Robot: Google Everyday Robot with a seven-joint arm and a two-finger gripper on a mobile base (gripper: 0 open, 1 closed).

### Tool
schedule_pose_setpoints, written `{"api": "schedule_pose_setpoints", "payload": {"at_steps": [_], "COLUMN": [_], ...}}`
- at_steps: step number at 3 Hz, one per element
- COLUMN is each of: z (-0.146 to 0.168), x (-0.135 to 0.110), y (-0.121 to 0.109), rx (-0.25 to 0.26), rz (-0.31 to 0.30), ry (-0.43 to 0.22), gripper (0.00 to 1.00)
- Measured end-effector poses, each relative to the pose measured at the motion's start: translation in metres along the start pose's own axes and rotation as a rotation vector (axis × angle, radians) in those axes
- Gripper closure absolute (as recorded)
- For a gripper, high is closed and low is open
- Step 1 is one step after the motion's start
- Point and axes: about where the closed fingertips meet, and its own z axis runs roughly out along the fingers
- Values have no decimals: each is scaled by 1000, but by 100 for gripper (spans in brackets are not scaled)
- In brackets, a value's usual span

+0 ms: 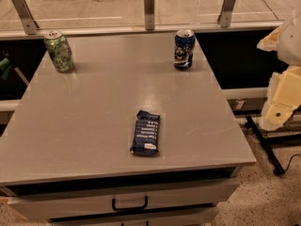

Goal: Move green can near pepsi can

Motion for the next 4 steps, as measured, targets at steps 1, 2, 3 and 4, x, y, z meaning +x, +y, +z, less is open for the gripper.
{"api": "schedule_pose_setpoints", "payload": {"at_steps": [1, 2, 3, 4], "z": [0, 8, 23, 25], "x": [0, -38, -117, -219], "y": [0, -9, -19, -9], "rx": [0, 6, 12, 32], "rz": [0, -77, -225, -360], "ry": [0, -67, -188, -356], "gripper": [0, 0, 0, 0]}}
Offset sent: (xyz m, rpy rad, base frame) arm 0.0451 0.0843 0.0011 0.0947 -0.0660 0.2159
